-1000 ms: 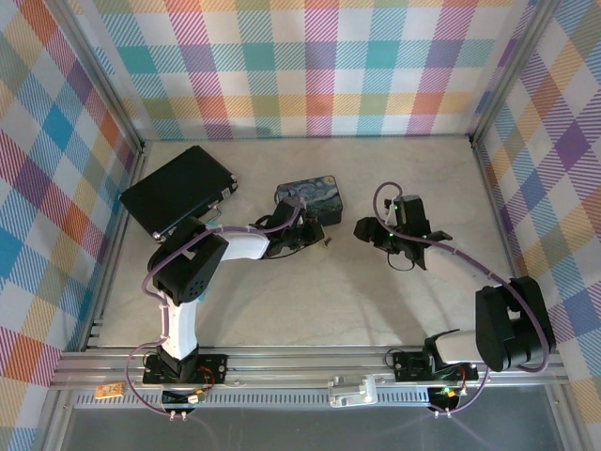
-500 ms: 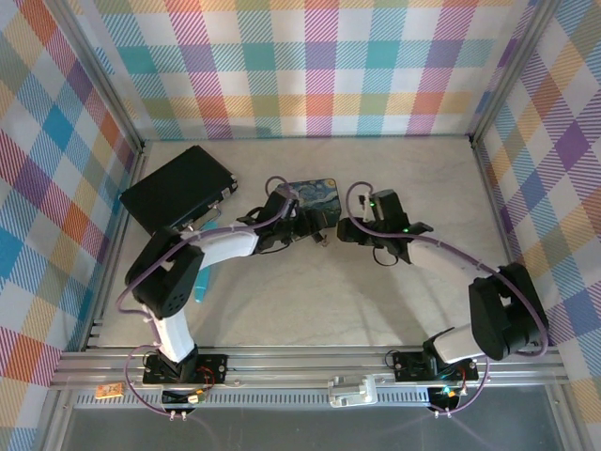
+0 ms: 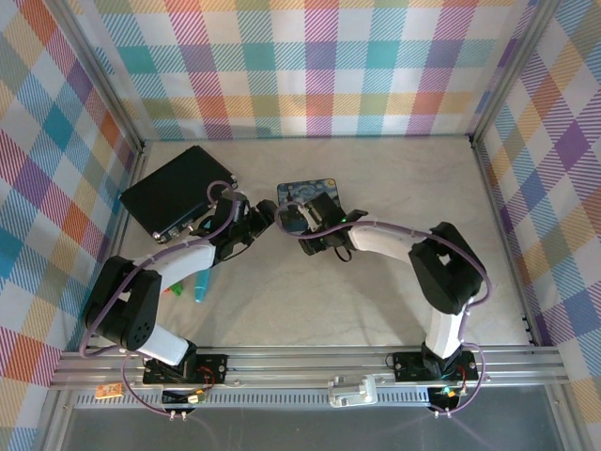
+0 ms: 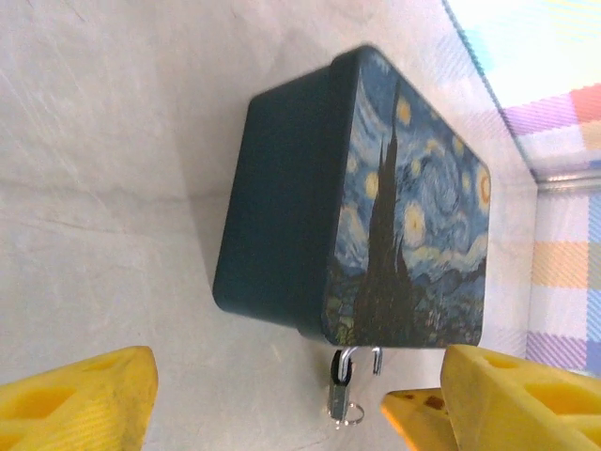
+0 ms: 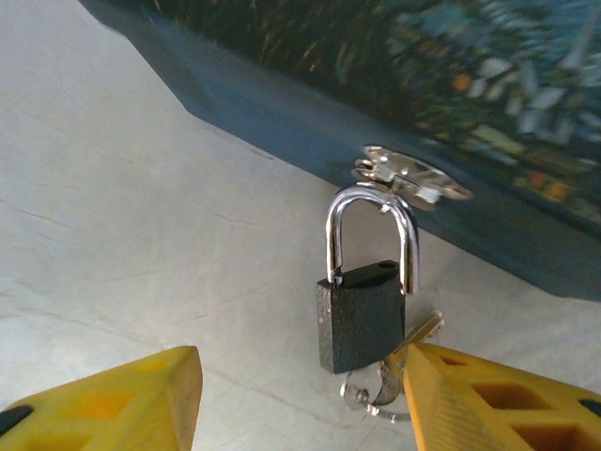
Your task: Unlock the padlock with the key
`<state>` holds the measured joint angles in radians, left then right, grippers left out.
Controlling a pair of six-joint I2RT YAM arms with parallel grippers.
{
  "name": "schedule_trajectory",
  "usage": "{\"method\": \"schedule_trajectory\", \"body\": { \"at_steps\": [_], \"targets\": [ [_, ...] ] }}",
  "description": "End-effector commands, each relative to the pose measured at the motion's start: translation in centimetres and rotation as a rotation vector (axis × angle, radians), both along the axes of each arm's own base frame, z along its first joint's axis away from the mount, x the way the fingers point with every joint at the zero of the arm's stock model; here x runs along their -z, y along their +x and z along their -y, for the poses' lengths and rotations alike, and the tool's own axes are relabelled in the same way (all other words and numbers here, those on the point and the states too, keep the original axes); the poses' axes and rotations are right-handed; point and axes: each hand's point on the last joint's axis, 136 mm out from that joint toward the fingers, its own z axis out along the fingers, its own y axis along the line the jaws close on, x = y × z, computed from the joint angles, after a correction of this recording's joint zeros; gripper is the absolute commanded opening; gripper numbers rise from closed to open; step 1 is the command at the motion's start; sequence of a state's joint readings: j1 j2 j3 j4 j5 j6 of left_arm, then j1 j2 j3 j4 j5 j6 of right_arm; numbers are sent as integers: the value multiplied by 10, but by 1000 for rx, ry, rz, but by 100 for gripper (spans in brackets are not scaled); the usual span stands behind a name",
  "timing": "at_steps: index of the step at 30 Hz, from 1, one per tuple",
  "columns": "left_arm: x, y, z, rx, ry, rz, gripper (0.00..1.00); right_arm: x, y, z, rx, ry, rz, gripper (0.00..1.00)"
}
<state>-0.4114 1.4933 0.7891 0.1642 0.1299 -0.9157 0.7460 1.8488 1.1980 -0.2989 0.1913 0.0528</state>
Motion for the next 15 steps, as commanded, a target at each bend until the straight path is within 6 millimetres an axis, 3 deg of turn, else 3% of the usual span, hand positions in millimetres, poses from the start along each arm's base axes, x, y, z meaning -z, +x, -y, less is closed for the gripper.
{"method": "schedule_trajectory", "body": {
  "at_steps": [1, 7, 15],
  "targets": [
    [-16, 3, -4, -21, -28, 45, 78, 10, 8, 13, -35, -185, 51, 58],
    [-13, 3, -2, -17, -48, 42, 78, 22, 15, 17, -57, -265, 66, 44],
    [-11, -2, 1, -4, -85, 52, 77, 27, 4, 15, -84, -223, 37, 18]
  ]
}}
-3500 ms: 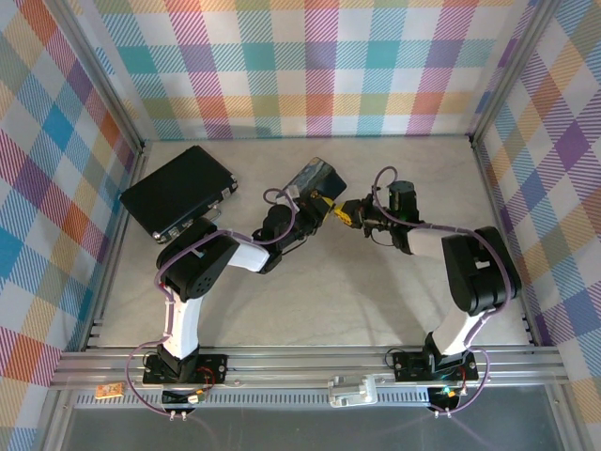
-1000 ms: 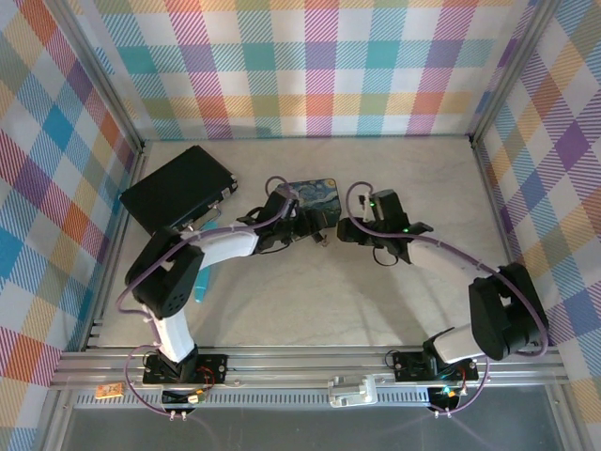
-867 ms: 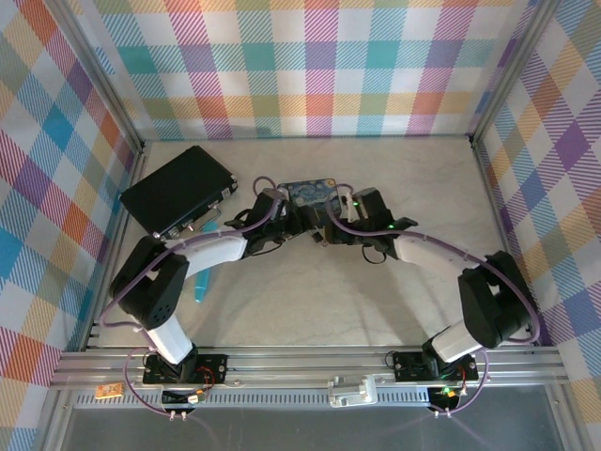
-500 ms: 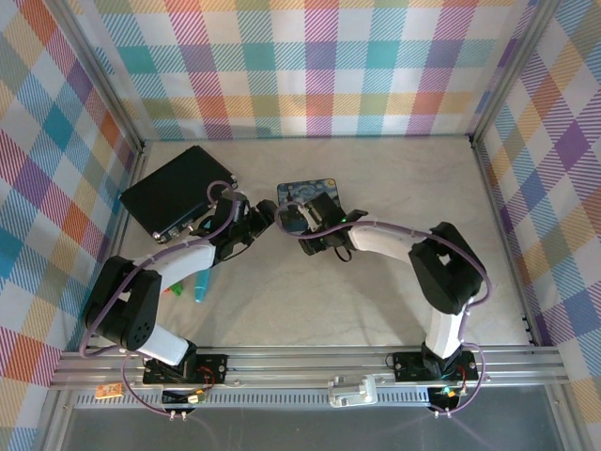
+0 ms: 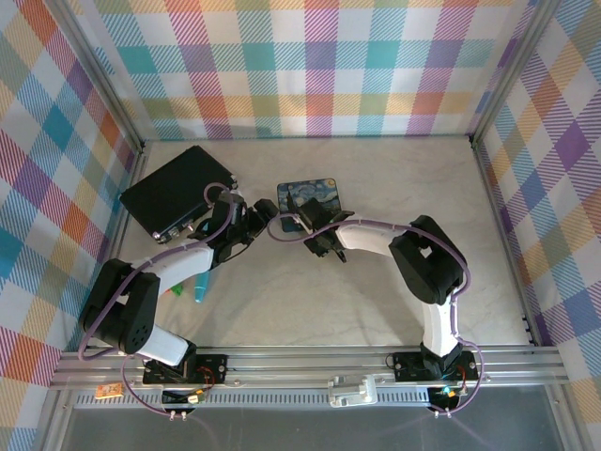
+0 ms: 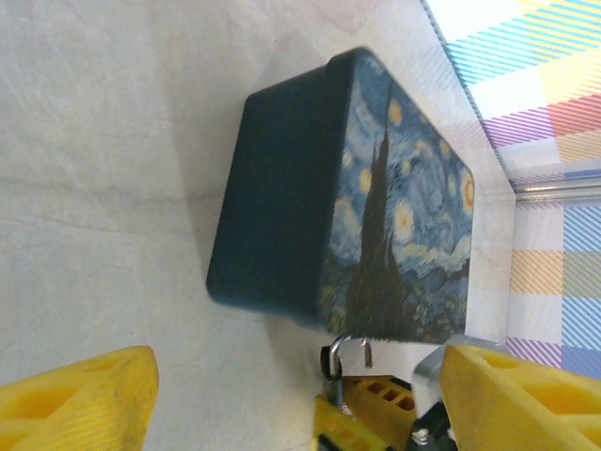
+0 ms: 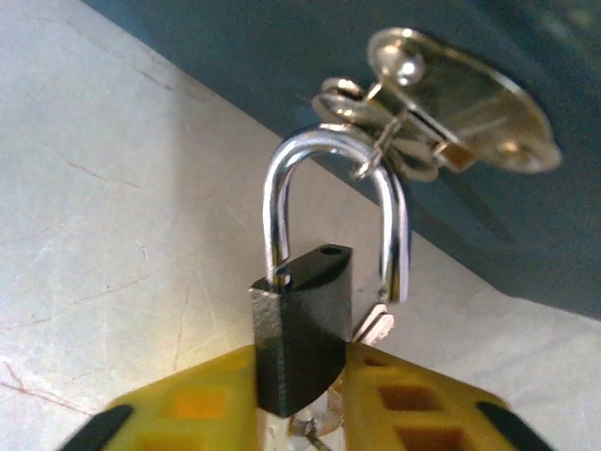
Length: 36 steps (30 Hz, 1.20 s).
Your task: Unlock the padlock with the key
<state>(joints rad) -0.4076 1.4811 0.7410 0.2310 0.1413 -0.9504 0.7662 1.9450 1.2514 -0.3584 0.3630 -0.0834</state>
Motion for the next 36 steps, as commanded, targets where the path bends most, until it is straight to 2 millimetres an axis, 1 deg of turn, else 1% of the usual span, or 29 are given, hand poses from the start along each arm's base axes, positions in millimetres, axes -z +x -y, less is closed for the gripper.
{"method": "schedule_trajectory", "body": {
  "at_steps": [1, 3, 6, 12, 14, 18, 22, 25, 27, 29, 34, 36],
  "targets": [
    [-14, 1, 4, 15, -53, 48, 77, 1, -9, -5, -60, 18, -22, 15],
    [-14, 1, 9, 33, -79, 58, 76, 0, -12, -9, -96, 41, -28, 10],
    [-12, 1, 15, 58, -105, 66, 73, -4, -12, -15, -160, 55, -12, 5],
    [-6, 0, 36, 121, -146, 73, 67, -14, -18, -33, -297, 138, -67, 0],
    [-2, -1, 42, 129, -157, 68, 65, -17, -19, -37, -308, 175, -104, 0],
    [5, -1, 54, 133, -182, 61, 59, -28, -21, -41, -296, 304, -209, 0],
    [14, -2, 68, 147, -183, 47, 47, -32, -22, -43, -279, 397, -279, 0],
    [22, -2, 74, 142, -197, 39, 36, -30, -22, -43, -268, 413, -297, 0],
    [27, -3, 77, 137, -200, 27, 32, -26, -23, -43, -264, 411, -308, 0],
    [32, -5, 81, 141, -202, 16, 29, -24, -22, -42, -259, 411, -309, 0],
    [41, -10, 87, 145, -193, -10, 26, -25, -21, -44, -267, 417, -304, 0],
    [42, -9, 88, 142, -194, -12, 23, -24, -20, -44, -266, 418, -302, 0]
  ]
}}
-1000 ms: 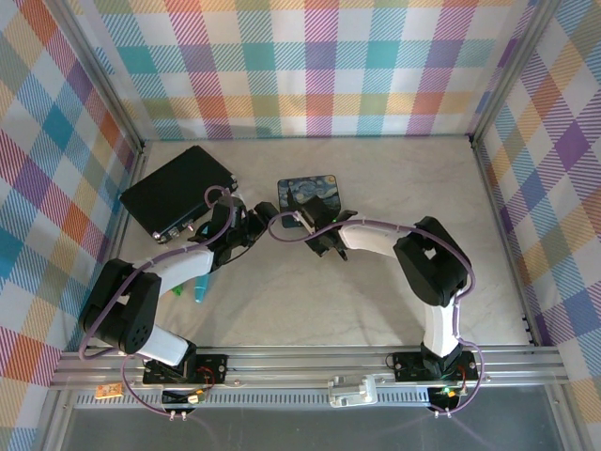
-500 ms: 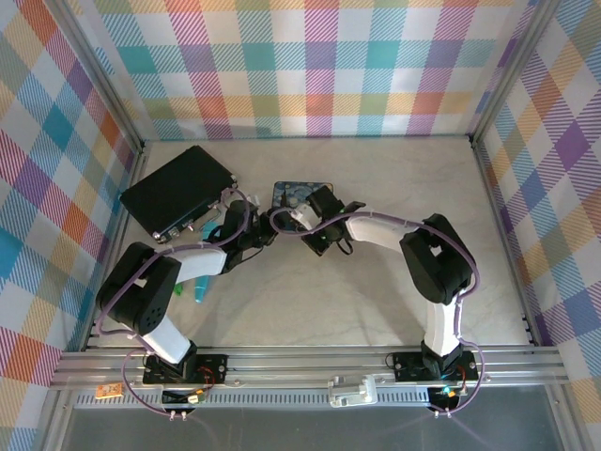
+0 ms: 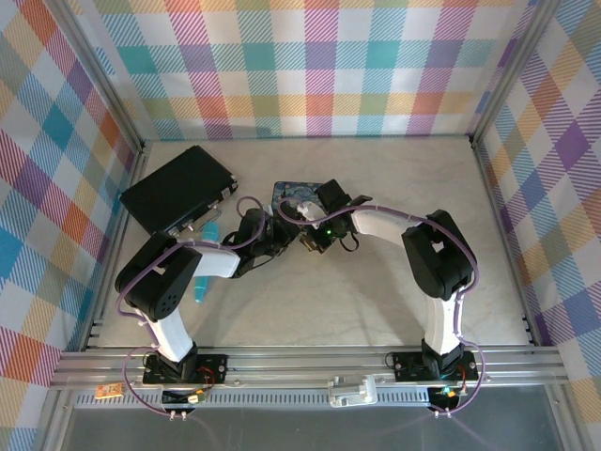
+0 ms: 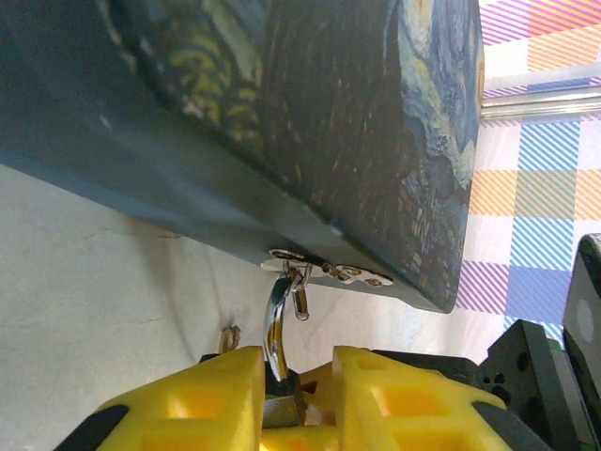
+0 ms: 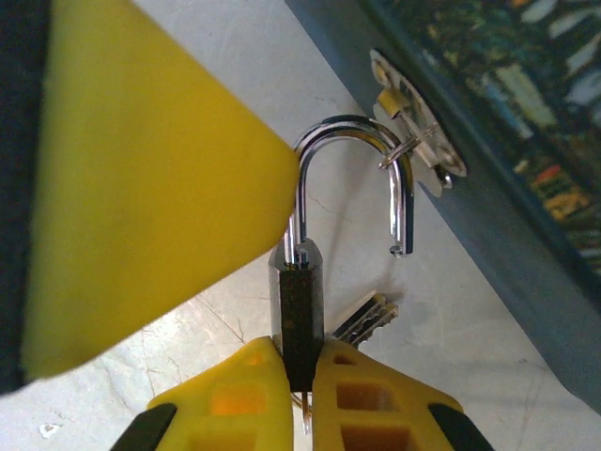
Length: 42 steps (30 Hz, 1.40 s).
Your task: Unlock the padlock with the key
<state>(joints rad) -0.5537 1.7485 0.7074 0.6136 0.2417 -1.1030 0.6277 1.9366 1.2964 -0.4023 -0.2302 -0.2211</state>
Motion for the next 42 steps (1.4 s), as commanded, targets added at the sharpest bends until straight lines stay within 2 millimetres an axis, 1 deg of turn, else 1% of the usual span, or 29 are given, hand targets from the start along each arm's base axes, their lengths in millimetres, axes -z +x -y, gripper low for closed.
{"method": "schedule_trajectory", "body": {
  "at_steps": [1, 6, 11, 15, 19, 22, 24, 25, 28, 29, 31, 34, 36, 39, 41, 42],
  "targets": [
    [-2, 5, 4, -14, -10, 22, 21, -8, 1, -11, -19, 47, -8, 0],
    [2, 5, 3, -16, 11, 14, 17, -11, 2, -12, -14, 58, -2, 0],
    [12, 3, 0, -18, 46, -10, 17, -17, 3, -17, -16, 89, -1, 0],
    [14, 6, 2, -15, 53, -11, 17, -17, 2, -18, -15, 95, -5, 0],
    [12, 10, 4, -15, 49, -3, 11, -18, 1, -18, -15, 97, -9, 0],
    [11, 11, 4, -18, 51, -2, 1, -20, 1, -17, -12, 98, -6, 0],
    [12, 11, 4, -18, 51, -2, 0, -22, 1, -17, -3, 102, -6, 0],
    [13, 10, 3, -19, 54, -5, 0, -23, 2, -17, 9, 103, -7, 2],
    [15, 8, 2, -24, 54, -10, 0, -34, 4, -13, 69, 112, -5, 23],
    [16, 8, 1, -26, 54, -12, 0, -41, 4, -11, 114, 120, -12, 30],
    [16, 8, 0, -33, 51, -9, 0, -56, 3, -3, 183, 133, -3, 40],
    [16, 10, -1, -44, 46, -4, 0, -80, 6, 16, 339, 173, 15, 53],
    [15, 12, 0, -50, 40, 2, 0, -91, 16, 38, 488, 189, 27, 64],
    [13, 14, 1, -60, 31, 13, 0, -100, 36, 72, 697, 231, 15, 77],
    [12, 15, 0, -71, 32, 16, 0, -102, 51, 87, 781, 270, 9, 85],
    [13, 14, 0, -76, 32, 16, 0, -103, 56, 87, 797, 291, 3, 87]
  ]
}}
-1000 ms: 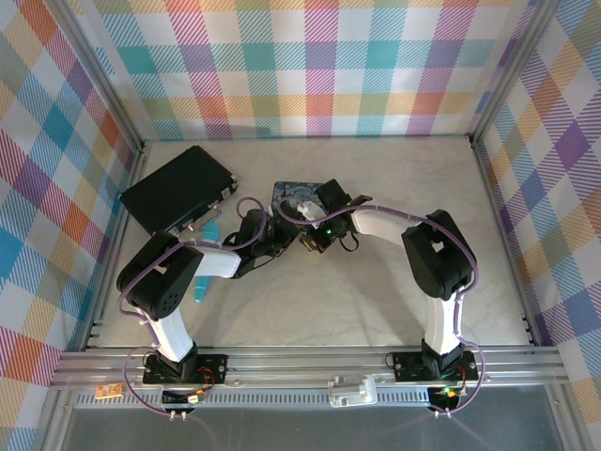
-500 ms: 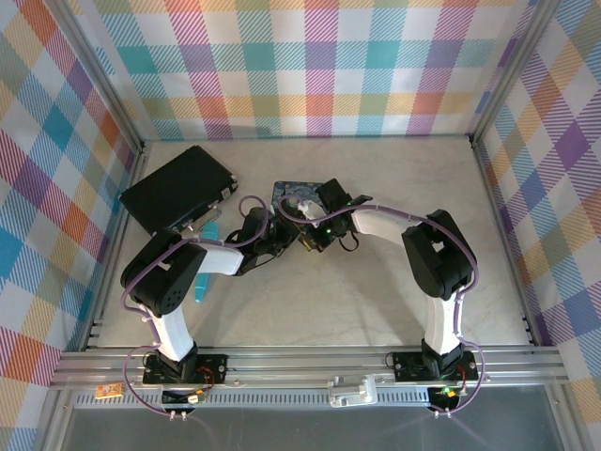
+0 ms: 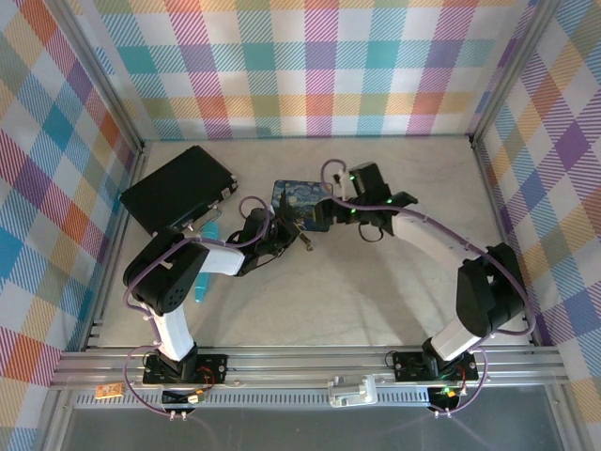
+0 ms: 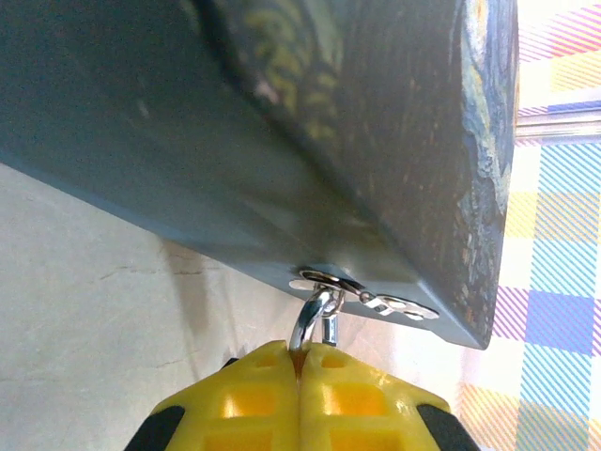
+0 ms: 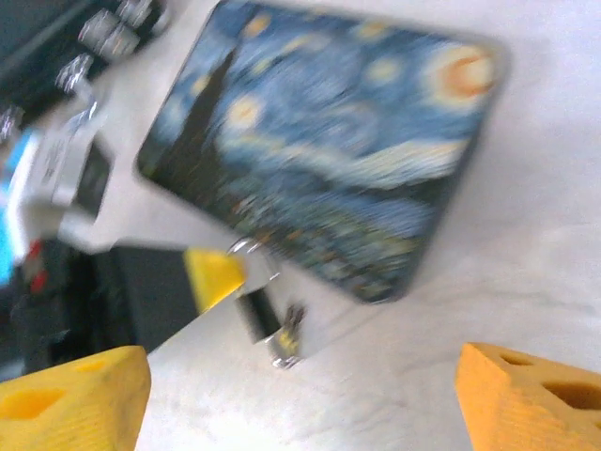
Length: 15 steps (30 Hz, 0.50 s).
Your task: Unlock the padlock with the key
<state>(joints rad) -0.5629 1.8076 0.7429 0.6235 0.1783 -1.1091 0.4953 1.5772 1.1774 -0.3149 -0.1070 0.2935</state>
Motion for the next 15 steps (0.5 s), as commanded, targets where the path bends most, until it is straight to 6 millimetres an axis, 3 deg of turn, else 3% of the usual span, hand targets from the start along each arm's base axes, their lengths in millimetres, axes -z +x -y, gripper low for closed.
{"method": "schedule_trajectory", "body": {
  "at_steps": [1, 8, 15],
  "targets": [
    [2, 2, -1, -32, 0, 17, 0, 13, 23, 18, 189, 78, -64, 89],
    [1, 4, 1, -56, -27, 26, 0, 28, 55, -15, 172, 190, -124, 92],
    [5, 5, -2, -77, -23, 26, 0, 65, 72, -15, 260, 179, -180, 91]
  ]
}}
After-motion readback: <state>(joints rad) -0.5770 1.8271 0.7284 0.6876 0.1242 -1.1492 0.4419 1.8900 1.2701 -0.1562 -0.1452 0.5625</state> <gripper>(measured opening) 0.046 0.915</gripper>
